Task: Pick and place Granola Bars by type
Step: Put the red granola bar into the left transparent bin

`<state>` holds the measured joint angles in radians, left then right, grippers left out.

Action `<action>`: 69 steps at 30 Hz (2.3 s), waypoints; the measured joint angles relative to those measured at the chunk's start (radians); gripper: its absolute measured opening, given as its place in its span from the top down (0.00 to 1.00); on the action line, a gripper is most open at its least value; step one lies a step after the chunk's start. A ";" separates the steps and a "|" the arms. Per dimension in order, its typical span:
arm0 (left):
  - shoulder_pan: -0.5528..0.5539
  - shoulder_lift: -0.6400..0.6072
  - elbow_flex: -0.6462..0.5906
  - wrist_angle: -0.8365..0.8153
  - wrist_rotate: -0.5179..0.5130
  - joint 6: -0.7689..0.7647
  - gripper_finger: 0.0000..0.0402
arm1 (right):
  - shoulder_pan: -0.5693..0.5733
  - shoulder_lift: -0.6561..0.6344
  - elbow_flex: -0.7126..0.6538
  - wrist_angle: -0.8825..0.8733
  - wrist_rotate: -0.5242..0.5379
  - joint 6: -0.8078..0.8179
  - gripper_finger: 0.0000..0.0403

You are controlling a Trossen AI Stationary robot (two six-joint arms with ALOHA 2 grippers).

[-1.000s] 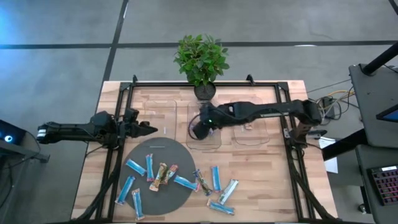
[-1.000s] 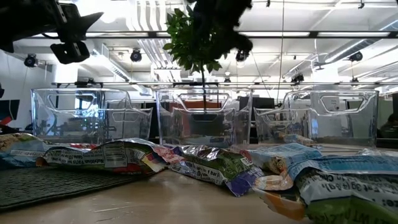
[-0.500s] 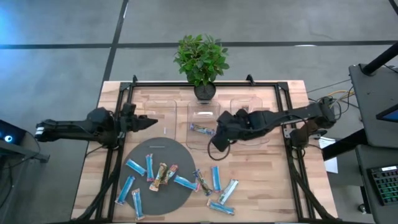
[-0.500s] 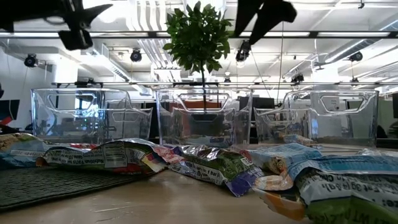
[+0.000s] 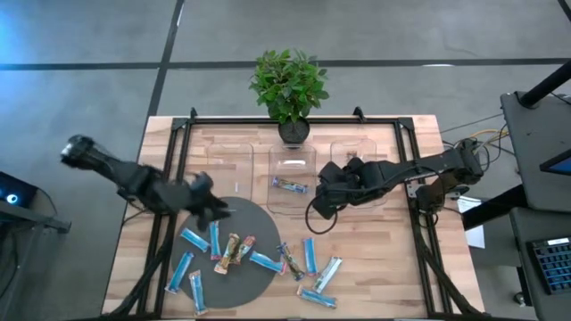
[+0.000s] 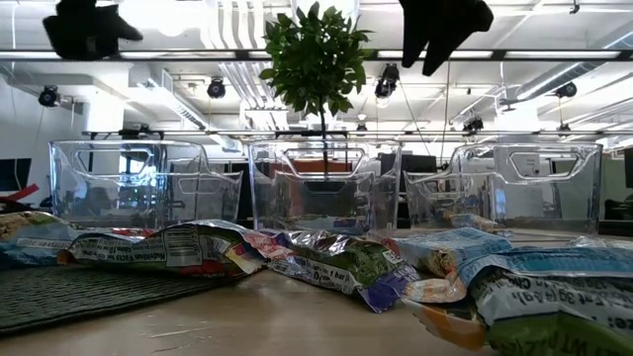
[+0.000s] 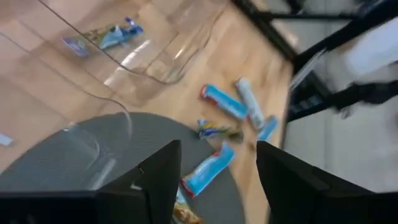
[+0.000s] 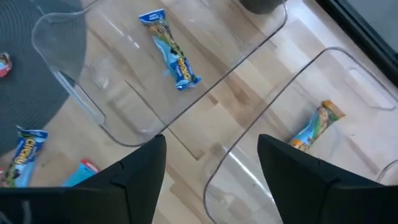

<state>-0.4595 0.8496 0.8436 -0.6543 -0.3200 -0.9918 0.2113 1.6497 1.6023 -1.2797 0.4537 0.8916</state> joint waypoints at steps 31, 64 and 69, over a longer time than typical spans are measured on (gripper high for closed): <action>-0.294 0.842 0.320 -0.158 -0.150 -0.560 0.53 | -0.241 0.001 -0.003 0.118 0.178 -0.684 0.40; -0.090 0.905 0.183 0.033 0.105 -0.580 0.53 | -0.238 -0.004 -0.055 0.104 0.137 -0.627 0.40; -0.090 0.906 0.185 0.039 0.110 -0.576 0.53 | -0.238 -0.004 -0.056 0.101 0.137 -0.605 0.40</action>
<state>-0.5499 1.7553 1.0290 -0.6155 -0.2104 -1.5676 -0.0265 1.6455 1.5467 -1.1790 0.5903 0.2871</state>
